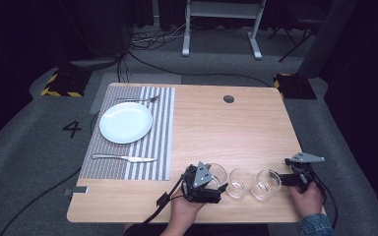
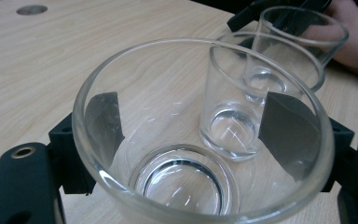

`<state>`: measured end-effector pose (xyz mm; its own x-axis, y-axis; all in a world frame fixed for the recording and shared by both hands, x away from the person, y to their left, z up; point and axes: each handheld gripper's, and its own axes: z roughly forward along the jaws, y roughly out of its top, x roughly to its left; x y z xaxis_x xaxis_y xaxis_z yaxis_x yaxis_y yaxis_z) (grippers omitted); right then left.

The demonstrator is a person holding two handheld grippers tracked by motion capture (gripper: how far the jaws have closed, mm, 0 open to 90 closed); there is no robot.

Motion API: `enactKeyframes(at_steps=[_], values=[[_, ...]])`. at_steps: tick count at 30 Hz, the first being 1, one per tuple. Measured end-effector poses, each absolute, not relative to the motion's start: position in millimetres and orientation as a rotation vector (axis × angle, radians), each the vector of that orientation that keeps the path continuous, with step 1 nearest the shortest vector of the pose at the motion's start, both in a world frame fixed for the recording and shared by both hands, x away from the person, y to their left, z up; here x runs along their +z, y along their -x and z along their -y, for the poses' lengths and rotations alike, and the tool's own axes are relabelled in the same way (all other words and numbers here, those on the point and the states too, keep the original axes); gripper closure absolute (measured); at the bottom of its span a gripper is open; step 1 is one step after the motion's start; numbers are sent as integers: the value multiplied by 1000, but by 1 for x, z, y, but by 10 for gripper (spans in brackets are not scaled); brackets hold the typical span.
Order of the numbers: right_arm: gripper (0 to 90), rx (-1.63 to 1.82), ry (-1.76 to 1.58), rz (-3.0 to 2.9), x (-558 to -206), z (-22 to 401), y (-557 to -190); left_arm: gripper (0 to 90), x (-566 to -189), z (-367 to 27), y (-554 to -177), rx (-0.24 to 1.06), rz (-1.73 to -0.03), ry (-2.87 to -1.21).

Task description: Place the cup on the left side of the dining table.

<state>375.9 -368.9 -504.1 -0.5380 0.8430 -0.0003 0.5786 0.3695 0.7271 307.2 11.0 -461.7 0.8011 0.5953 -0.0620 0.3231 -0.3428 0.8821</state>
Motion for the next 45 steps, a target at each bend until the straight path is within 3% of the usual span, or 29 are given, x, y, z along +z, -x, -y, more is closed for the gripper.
enactKeyframes(at_steps=[18, 45], values=[[106, 975, -1242, -2260, -504, 369, -376, 190, -421, -33, -318, 359, -683, -1947], [105, 975, -1243, -2260, -504, 369, -376, 190, -362, -92, -355, 502, -768, -1877]])
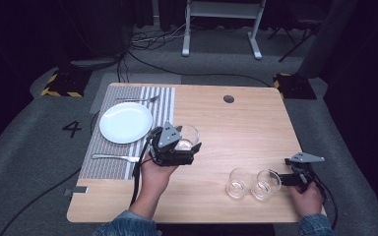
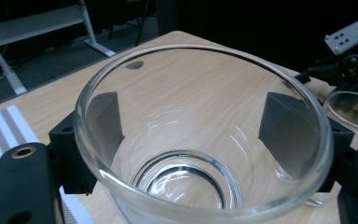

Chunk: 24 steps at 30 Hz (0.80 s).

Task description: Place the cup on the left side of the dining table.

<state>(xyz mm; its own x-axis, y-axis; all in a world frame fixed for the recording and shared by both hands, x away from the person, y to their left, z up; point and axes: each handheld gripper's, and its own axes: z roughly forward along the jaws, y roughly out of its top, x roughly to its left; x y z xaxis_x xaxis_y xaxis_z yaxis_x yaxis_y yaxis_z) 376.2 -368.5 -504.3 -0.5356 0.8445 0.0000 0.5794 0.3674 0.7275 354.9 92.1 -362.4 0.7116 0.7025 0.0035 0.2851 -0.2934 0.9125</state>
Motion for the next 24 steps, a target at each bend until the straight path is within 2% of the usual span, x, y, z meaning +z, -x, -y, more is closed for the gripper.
enactKeyframes(at_steps=[5, 24], values=[[106, 975, -1242, -2260, -504, 369, -376, 190, -353, -103, -366, 584, -828, -1854], [106, 974, -1243, -2259, -504, 368, -376, 190, -351, -144, -409, 606, -1006, -1787]])
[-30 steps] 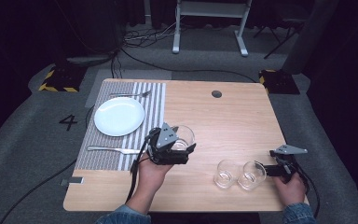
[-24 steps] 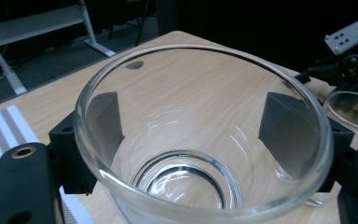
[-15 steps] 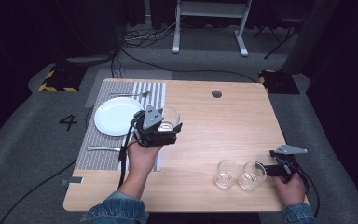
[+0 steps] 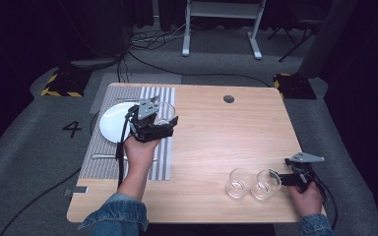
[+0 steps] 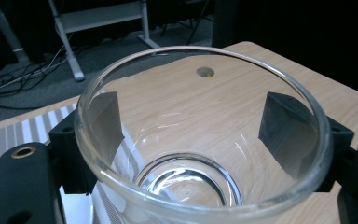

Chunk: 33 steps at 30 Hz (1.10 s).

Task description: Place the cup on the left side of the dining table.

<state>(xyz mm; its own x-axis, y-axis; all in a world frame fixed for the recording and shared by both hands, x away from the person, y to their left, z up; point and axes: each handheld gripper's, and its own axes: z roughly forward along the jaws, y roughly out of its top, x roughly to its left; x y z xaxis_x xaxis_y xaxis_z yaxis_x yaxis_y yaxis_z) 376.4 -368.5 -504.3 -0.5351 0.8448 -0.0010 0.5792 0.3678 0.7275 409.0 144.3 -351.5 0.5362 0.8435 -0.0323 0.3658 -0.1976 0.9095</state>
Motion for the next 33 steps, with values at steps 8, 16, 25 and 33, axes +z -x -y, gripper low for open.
enactKeyframes(at_steps=[8, 16, 25, 33], values=[[106, 974, -1243, -2259, -504, 368, -376, 190, -363, -161, -423, 582, -1094, -1766], [106, 974, -1243, -2259, -504, 368, -376, 190, -386, -176, -433, 539, -1194, -1793], [106, 974, -1243, -2260, -504, 368, -376, 189, -409, -181, -438, 495, -1264, -1831], [106, 974, -1243, -2259, -504, 368, -376, 189, -431, -185, -443, 482, -1324, -1869]])
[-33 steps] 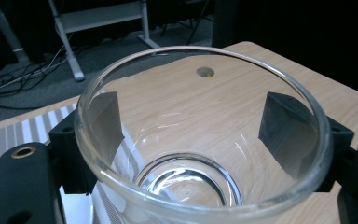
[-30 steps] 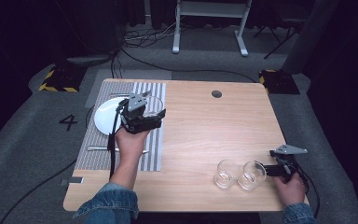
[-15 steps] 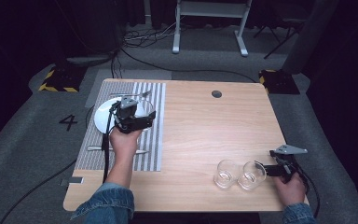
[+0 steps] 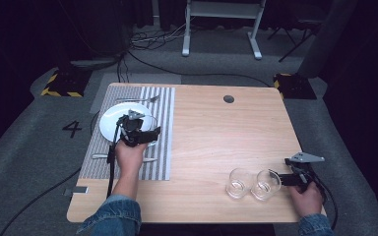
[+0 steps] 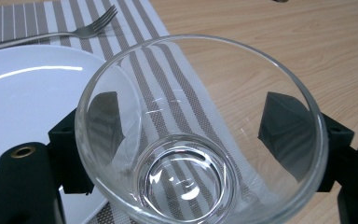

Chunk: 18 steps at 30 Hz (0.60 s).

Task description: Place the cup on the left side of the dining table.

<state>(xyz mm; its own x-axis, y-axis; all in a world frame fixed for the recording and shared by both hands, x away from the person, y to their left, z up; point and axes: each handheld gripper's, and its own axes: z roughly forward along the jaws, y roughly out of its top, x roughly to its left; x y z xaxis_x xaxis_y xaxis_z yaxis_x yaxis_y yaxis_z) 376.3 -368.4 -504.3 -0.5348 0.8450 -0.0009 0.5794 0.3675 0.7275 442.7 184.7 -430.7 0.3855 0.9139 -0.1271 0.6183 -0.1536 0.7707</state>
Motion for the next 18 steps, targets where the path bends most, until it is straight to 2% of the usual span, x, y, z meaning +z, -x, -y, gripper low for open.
enactKeyframes(at_steps=[18], values=[[106, 974, -1243, -2260, -504, 368, -376, 188, -454, -188, -446, 443, -1408, -1971]])
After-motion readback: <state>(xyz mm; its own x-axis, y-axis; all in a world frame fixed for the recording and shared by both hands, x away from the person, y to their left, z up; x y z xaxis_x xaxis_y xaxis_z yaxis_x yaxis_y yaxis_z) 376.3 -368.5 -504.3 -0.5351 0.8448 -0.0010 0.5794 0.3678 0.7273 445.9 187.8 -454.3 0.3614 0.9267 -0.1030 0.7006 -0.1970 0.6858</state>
